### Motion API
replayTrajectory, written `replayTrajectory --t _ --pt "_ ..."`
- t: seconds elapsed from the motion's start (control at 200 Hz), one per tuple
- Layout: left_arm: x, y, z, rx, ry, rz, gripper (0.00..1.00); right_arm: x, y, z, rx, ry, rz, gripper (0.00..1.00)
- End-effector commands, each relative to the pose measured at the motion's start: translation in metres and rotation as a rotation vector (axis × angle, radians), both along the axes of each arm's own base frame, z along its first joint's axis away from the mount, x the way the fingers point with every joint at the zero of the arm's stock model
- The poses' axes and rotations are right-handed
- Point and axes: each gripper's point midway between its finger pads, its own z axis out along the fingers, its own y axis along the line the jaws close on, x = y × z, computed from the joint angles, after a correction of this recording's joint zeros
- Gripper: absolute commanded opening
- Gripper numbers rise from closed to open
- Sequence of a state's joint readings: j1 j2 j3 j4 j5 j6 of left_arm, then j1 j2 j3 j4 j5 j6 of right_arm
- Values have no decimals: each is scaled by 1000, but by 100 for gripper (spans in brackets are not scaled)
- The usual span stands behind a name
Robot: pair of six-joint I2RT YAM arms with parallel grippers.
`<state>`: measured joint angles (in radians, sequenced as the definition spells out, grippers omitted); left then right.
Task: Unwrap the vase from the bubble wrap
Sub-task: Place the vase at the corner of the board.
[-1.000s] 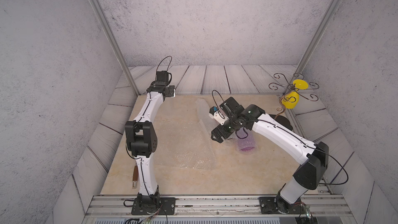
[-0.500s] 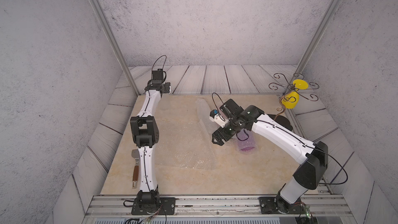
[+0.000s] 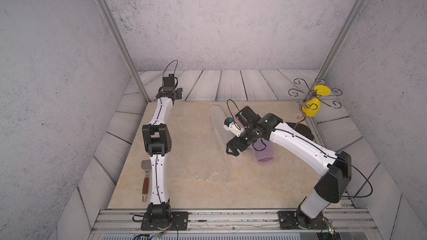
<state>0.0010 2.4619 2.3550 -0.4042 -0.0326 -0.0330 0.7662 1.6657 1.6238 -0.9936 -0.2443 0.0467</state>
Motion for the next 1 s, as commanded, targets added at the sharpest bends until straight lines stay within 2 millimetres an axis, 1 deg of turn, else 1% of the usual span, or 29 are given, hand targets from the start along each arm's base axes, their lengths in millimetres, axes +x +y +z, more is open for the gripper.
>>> replayTrajectory --t 0.0,0.06,0.125,0.195,0.35,0.51,0.696,0.836,0.901,0.996 --pt "-8 7 7 4 -12 -4 58 5 5 4 13 -10 8 99" --pt "-11 8 9 2 -16 -1 71 6 5 6 19 -18 5 99" --pt "-12 9 13 -11 -23 0 81 6 4 8 21 -21 2 99" --pt "-12 12 18 -14 -34 3 86 6 4 11 28 -29 2 99" --pt "-14 17 30 4 -40 12 87 5 4 13 37 -37 -1 99" --pt "-21 21 38 13 -39 9 87 6 7 18 48 -49 6 99" --pt "-37 17 32 16 -13 -14 87 9 4 17 3 -69 14 99" --pt "-47 12 37 4 -24 -37 87 9 4 20 18 -82 8 99" --pt "-49 9 39 1 -24 -56 87 8 4 19 14 -76 9 99" --pt "-53 11 39 9 -12 -49 87 5 3 19 16 -78 10 99"
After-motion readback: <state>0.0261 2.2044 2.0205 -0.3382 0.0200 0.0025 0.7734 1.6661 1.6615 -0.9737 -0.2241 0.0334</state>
